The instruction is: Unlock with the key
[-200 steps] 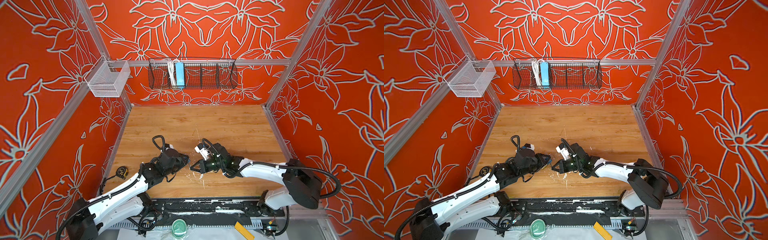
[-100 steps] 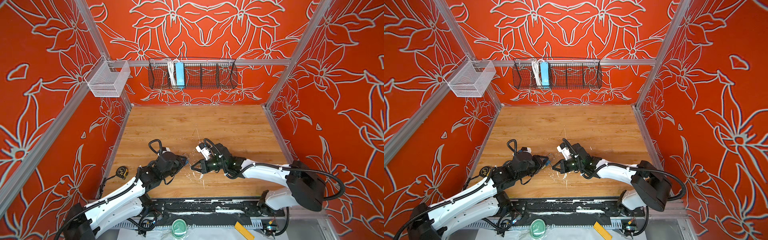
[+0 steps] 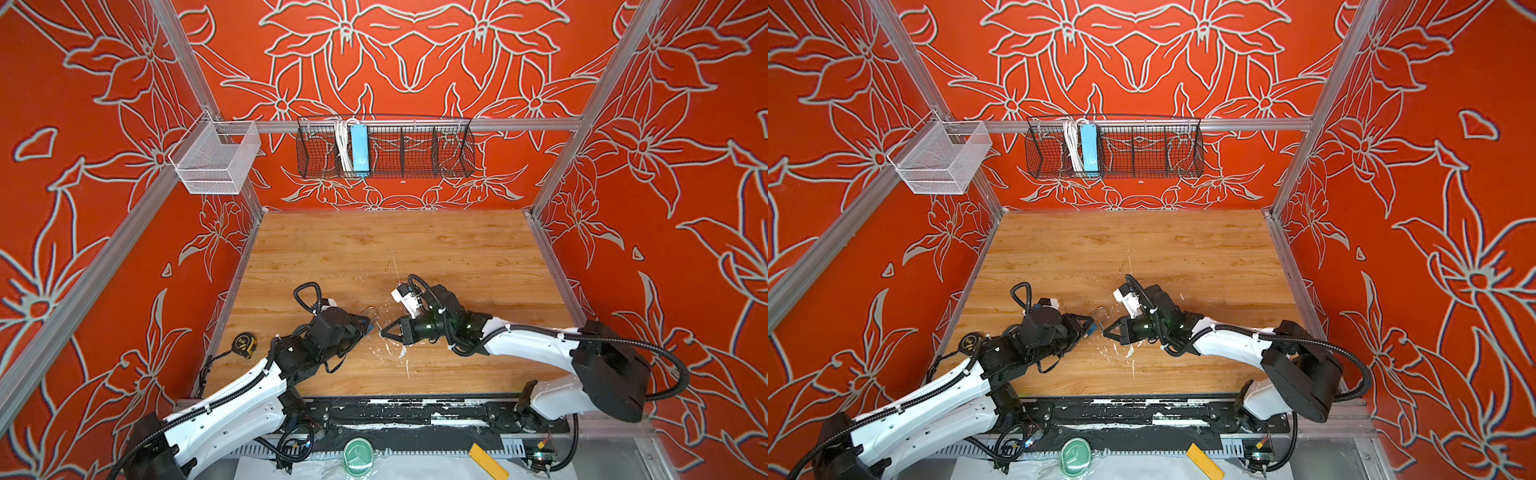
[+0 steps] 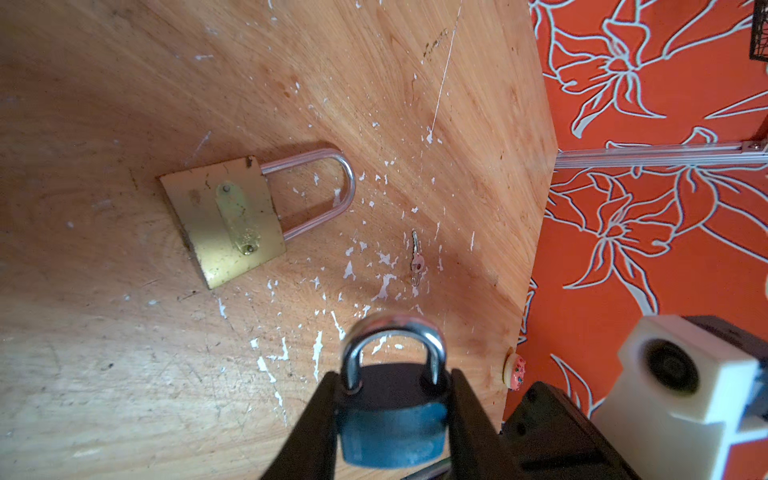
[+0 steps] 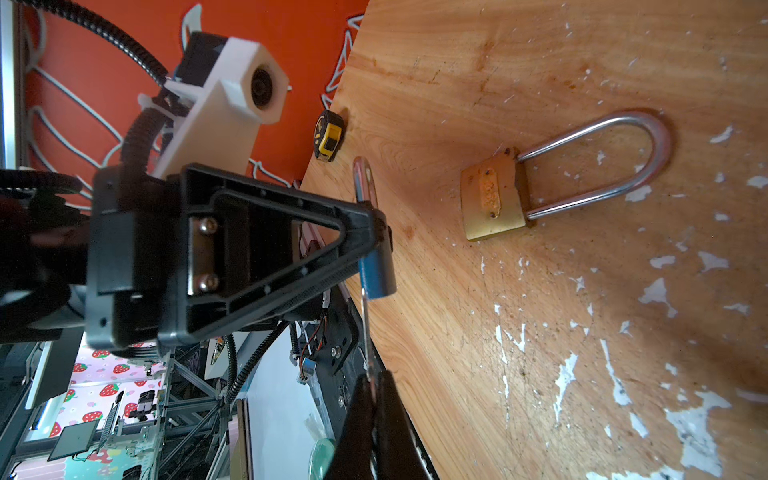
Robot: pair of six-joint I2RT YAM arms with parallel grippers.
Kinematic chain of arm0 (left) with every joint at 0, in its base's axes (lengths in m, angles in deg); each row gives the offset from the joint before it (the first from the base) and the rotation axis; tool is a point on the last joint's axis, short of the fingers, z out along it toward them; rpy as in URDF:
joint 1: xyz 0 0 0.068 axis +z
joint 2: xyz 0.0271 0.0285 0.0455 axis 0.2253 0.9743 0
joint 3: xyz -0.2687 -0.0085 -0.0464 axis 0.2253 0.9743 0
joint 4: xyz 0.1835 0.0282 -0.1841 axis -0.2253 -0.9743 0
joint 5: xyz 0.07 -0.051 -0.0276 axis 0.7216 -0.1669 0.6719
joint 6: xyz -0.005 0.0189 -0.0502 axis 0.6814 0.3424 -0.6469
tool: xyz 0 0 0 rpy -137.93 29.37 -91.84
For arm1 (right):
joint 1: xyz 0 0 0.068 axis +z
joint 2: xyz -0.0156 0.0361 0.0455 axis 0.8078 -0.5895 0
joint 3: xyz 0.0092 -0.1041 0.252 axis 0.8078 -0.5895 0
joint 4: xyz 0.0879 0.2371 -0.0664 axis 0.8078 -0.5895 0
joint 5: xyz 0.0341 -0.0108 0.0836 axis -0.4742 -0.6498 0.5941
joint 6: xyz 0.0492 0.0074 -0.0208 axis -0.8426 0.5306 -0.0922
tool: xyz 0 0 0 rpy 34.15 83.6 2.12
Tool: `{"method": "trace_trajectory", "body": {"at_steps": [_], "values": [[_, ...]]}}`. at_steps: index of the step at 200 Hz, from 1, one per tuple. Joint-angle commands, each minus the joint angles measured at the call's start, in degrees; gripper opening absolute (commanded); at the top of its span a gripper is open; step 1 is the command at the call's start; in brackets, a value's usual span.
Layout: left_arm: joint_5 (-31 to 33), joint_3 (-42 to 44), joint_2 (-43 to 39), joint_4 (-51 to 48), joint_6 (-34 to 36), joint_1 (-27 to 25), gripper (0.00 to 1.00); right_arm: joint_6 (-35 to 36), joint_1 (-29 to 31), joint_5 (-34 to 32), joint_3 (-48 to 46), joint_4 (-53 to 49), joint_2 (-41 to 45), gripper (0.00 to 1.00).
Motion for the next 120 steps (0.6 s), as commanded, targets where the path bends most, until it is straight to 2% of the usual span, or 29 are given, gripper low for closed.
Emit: {"method": "trace_trajectory", "body": {"at_steps": [1,120], "values": [[1.26,0.52,-0.99,0.81,-0.73,-0.25,0.0,0.8,1.06,1.93,1.32,-0.15,-1.21,0.0],[0.5,0.9,-1.6,1.66,-0.29,-0.25,0.0,0.16,2.09,2.89,4.58,0.32,-5.97,0.0]]}}
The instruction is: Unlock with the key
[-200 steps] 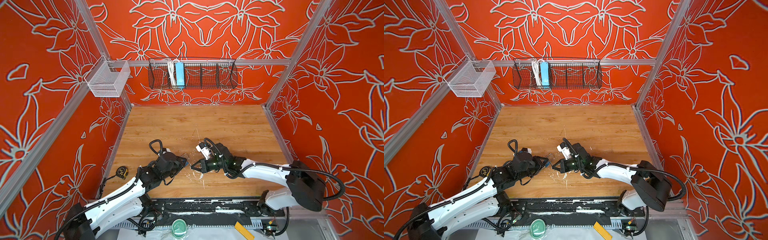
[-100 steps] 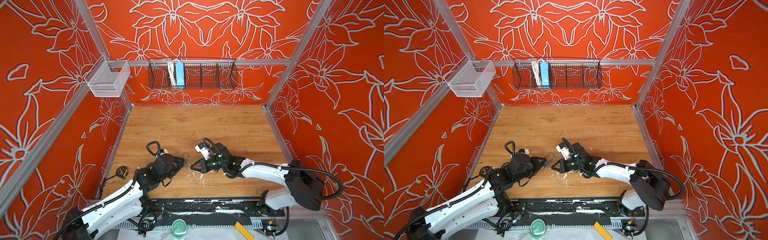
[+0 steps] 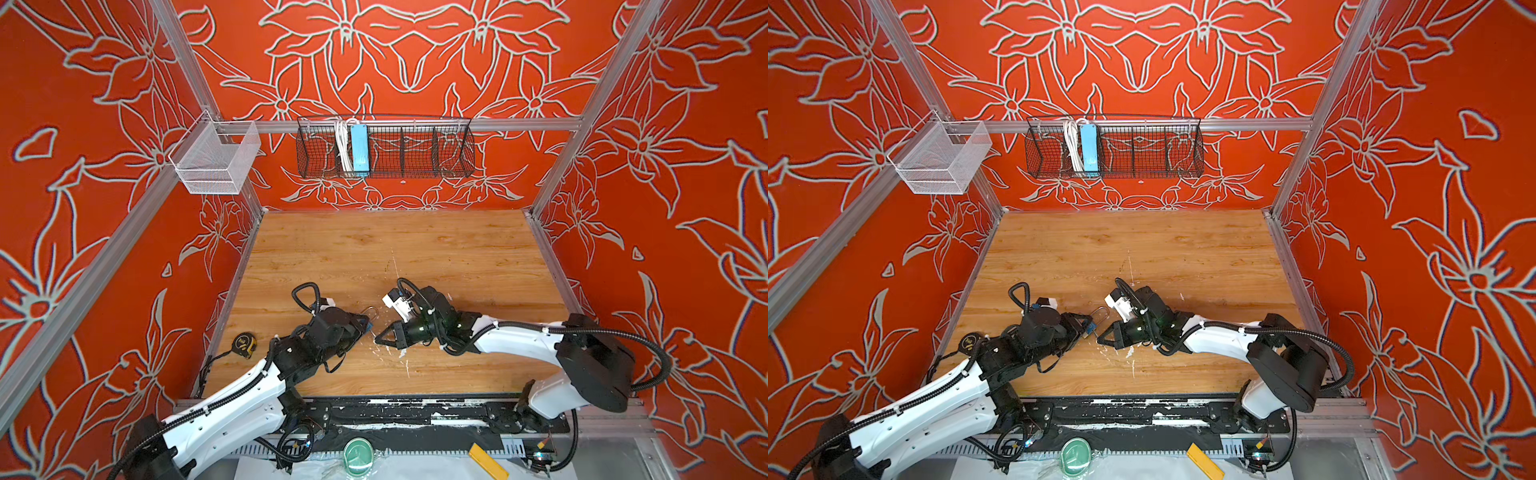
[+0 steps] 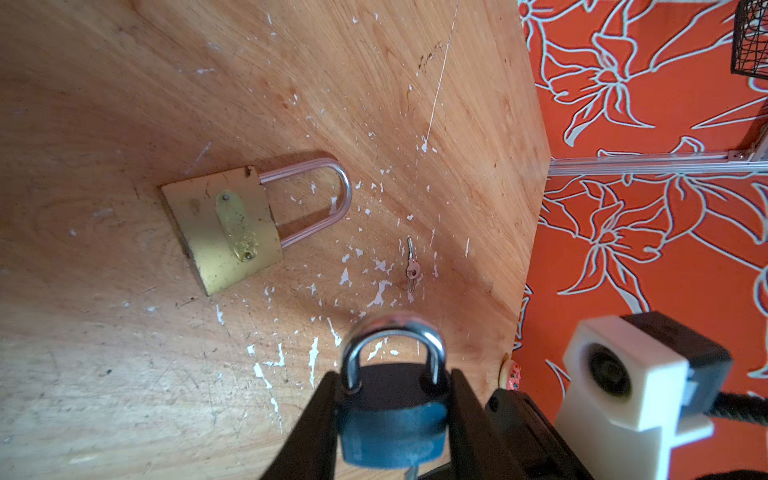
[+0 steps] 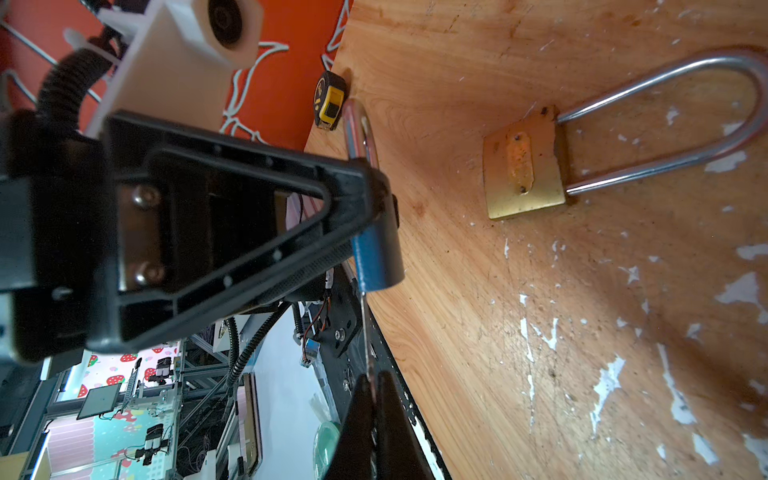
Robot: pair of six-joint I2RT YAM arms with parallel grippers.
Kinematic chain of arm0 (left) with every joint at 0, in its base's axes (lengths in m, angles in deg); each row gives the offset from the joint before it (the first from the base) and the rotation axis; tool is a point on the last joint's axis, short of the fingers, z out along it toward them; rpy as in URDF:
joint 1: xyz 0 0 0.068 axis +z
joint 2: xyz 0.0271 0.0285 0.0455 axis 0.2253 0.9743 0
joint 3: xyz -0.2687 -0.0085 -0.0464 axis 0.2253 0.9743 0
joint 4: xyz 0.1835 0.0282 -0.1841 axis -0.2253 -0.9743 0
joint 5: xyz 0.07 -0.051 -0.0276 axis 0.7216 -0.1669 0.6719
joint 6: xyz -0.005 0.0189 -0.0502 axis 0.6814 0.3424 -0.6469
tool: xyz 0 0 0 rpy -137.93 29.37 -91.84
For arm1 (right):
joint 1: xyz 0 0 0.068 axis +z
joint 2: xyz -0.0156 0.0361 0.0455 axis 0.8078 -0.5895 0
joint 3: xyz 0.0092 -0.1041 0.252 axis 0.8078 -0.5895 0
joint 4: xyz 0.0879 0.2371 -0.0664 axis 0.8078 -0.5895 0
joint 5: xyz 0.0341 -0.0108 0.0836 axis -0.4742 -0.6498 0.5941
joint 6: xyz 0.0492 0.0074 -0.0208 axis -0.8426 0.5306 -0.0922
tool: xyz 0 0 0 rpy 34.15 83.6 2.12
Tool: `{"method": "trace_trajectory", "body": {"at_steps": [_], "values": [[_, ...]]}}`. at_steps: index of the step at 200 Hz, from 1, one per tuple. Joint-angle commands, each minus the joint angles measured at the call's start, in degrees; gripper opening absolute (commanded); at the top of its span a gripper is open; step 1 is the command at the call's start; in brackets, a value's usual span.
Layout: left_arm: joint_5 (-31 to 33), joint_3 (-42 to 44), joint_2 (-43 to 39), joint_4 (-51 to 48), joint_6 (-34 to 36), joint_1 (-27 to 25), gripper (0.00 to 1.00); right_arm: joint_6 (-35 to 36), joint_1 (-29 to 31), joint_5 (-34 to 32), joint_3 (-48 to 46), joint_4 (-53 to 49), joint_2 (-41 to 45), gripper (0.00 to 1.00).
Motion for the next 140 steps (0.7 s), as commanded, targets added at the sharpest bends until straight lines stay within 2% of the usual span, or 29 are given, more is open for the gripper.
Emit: {"method": "trace_trajectory", "body": {"at_steps": [1,140], "values": [[0.18,0.68,-1.06,1.45,-0.16,-0.28,0.0,0.01,0.34,0.59,1.82,1.2,-1.3,0.0],[-1.78,1.3,-1.54,2.59,3.0,-0.28,0.0,0.74,0.16,0.89,4.7,0.79,-2.9,0.0]]}}
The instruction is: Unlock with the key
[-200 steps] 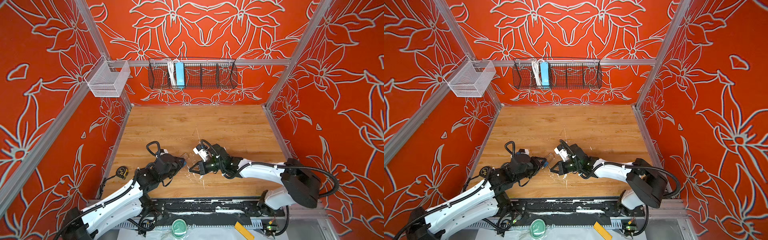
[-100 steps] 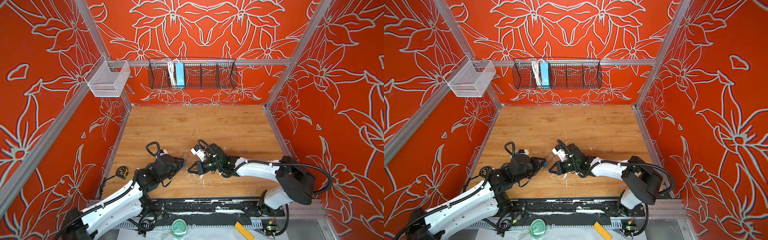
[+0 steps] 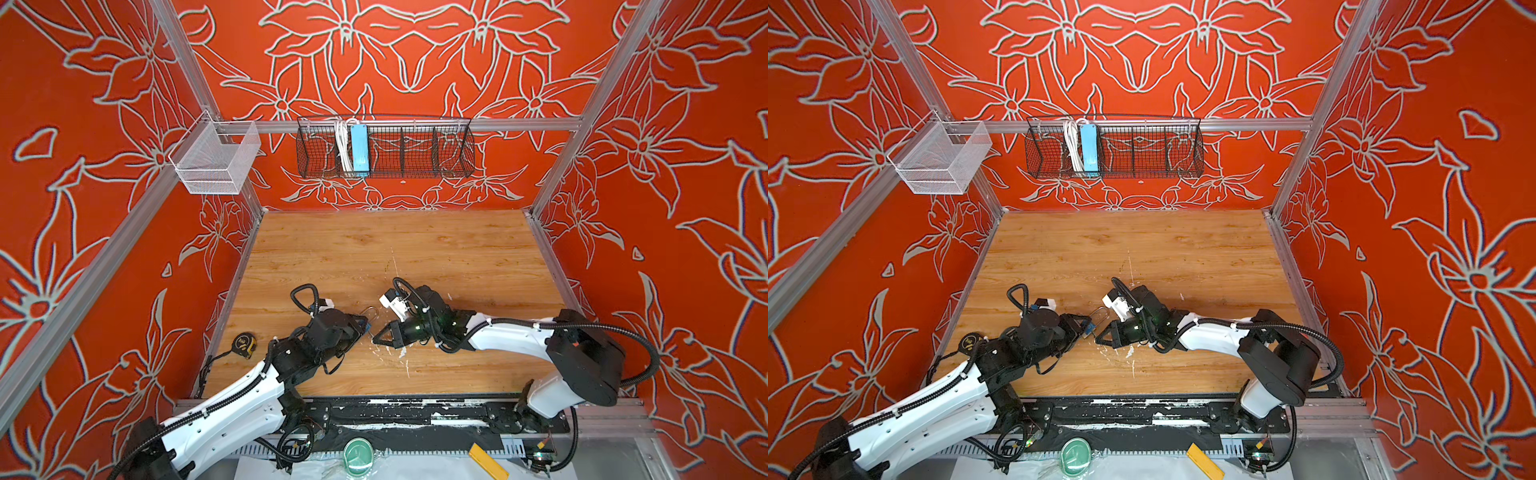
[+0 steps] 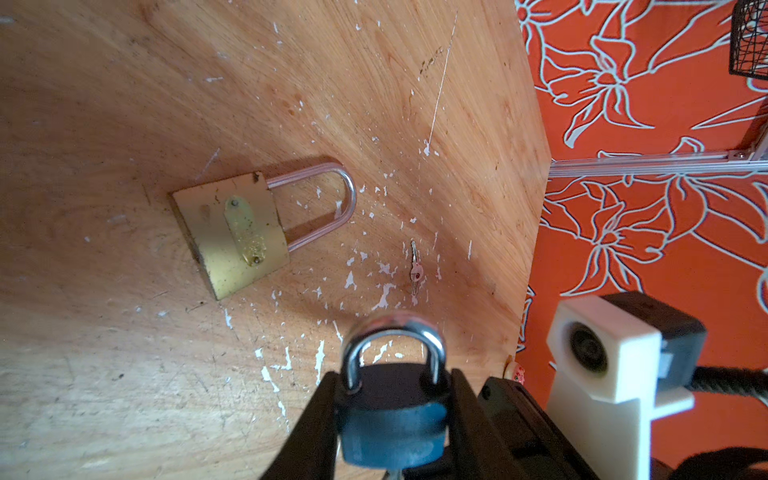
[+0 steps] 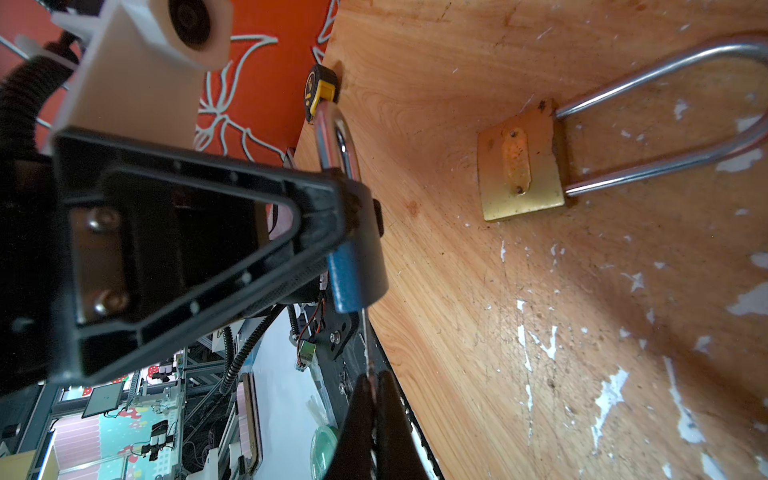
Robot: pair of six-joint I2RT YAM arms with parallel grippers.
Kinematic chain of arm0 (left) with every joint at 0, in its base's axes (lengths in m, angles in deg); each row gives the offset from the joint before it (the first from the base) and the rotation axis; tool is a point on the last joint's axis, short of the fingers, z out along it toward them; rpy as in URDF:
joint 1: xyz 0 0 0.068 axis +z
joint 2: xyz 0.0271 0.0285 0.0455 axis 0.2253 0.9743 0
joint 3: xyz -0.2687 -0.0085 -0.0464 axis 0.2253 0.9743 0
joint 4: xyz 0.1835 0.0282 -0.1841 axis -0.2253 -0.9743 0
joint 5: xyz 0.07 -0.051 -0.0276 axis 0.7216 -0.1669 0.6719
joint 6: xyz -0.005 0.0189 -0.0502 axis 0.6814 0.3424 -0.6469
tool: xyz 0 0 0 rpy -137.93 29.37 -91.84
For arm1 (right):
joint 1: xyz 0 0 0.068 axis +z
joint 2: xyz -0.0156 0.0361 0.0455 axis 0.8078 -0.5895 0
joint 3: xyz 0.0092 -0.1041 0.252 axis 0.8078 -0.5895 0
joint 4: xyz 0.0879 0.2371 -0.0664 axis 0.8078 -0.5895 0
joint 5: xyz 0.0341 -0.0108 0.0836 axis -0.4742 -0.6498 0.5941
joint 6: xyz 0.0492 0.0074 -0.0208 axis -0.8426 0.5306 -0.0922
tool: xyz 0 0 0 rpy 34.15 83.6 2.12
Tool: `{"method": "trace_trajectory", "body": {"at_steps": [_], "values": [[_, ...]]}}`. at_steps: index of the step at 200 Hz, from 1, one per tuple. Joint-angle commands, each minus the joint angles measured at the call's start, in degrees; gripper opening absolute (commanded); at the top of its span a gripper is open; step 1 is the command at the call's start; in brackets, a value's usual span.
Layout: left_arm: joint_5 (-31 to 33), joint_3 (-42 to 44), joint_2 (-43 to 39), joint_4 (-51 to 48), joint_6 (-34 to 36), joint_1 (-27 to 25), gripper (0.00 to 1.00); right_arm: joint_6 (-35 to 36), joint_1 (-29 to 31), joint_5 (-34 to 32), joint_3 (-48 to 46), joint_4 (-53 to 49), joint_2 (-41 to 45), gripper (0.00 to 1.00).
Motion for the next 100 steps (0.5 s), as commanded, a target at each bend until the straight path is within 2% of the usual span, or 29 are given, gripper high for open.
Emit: {"method": "trace_trajectory", "body": {"at_steps": [1,59,100], "values": [[-1.99,0.4,-0.49,2.5,2.13,-0.28,0.0,0.77,0.16,0.39,2.77,1.35,-0.16,0.0],[-8.65,-2.56,4.2,2.76,8.45,-0.28,0.0,4.88,-0.54,-0.79,4.43,-3.76,1.18,0.0],[-12.54,-2.46,6.02,6.48,7.66,-0.06,0.0,7.71,-0.63,-4.9,4.82,-7.51,2.83,0.0]]}}
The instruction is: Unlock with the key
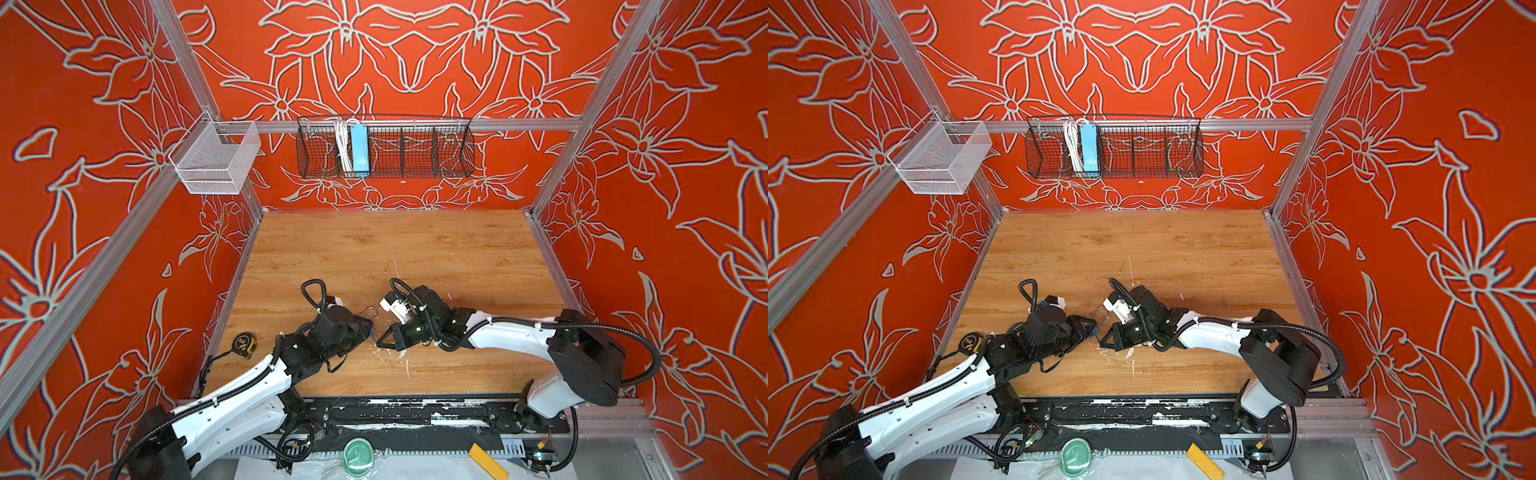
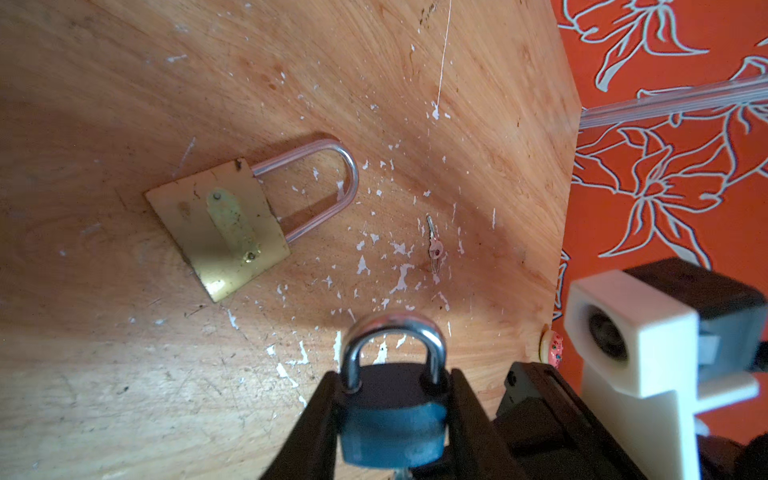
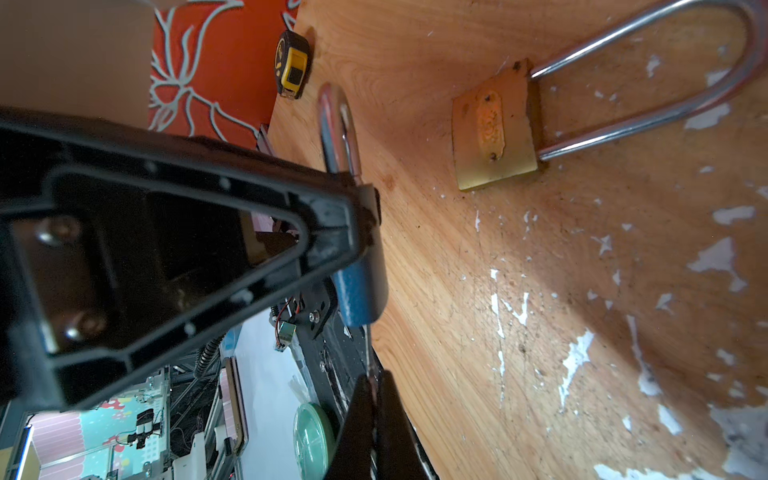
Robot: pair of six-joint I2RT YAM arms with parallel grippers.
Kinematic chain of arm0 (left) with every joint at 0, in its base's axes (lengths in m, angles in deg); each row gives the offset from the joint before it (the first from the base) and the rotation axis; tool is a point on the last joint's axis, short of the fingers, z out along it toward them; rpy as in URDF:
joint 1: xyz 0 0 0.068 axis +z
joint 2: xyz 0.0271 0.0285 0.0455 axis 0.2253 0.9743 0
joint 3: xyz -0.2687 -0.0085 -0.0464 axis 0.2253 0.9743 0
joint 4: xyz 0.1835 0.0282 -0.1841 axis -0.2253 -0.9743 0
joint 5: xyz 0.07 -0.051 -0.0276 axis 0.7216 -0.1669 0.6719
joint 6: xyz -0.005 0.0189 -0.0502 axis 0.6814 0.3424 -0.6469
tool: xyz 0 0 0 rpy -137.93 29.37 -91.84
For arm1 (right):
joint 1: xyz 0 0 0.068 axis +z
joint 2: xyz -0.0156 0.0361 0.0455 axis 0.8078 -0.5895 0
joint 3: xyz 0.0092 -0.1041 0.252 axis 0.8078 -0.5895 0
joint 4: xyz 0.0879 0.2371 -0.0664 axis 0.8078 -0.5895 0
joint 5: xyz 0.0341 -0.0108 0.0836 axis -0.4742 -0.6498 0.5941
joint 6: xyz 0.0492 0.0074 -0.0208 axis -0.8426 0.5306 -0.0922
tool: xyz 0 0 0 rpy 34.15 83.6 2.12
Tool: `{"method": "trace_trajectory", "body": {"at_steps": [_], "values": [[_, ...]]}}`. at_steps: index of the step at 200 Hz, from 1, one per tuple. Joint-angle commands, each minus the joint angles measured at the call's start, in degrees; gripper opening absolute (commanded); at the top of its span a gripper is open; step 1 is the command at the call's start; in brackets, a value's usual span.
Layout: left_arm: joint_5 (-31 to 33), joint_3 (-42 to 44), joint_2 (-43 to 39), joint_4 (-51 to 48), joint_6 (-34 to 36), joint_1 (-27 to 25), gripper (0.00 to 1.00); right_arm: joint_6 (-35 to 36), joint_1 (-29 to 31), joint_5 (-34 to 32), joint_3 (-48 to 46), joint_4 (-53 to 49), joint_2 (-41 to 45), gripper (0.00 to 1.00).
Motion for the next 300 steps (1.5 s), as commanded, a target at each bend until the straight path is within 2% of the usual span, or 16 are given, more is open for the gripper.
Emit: {"method": "trace_trajectory", "body": {"at_steps": [1,34,69,90,115,150,194,241,256,276,300], "values": [[-7.59,-1.45,0.54,5.11,0.34,-0.27,0.0,3.1,-0.26,-3.97,3.35,1.2,2.17,0.0],[-6.95,-2.5,1.34,3.07,-2.13,-0.25,0.0,1.79,-0.26,-5.63,3.58,1.83,1.59,0.0],[-6.88,-0.87,2.16,6.56,-4.91,-0.32,0.0,-1.17,-0.17,-6.81,3.39,4.91,0.99,0.0],[-5.74,-1.64,2.81,5.4,-3.38,-0.81,0.0,-2.29,-0.26,-9.56,4.53,2.22,1.21,0.0],[-3.19,-1.85,3.08,4.55,-2.14,-2.15,0.0,-6.49,-0.43,-11.98,3.96,4.07,2.17,0.0],[-0.3,-2.32,5.01,4.36,-1.36,-4.34,0.0,-6.31,-0.43,-15.17,4.19,4.12,3.41,0.0],[-3.24,-2.82,6.31,7.4,1.06,-4.56,0.0,-2.47,-0.68,-13.09,4.46,5.69,3.61,0.0],[-11.76,-7.62,10.68,3.73,5.77,-4.47,0.0,4.55,-3.6,-12.81,6.47,1.25,6.09,0.0],[-12.0,-8.12,11.35,2.42,5.78,-4.52,0.0,4.07,-4.38,-14.22,6.31,0.61,6.86,0.0],[-11.18,-6.26,11.7,6.15,2.99,-4.56,0.0,2.1,-4.38,-16.16,6.08,0.58,6.91,0.0],[-8.0,-4.85,11.3,9.59,-0.01,-4.99,0.0,-2.9,-4.21,-17.37,3.59,6.18,6.6,0.0]]}}
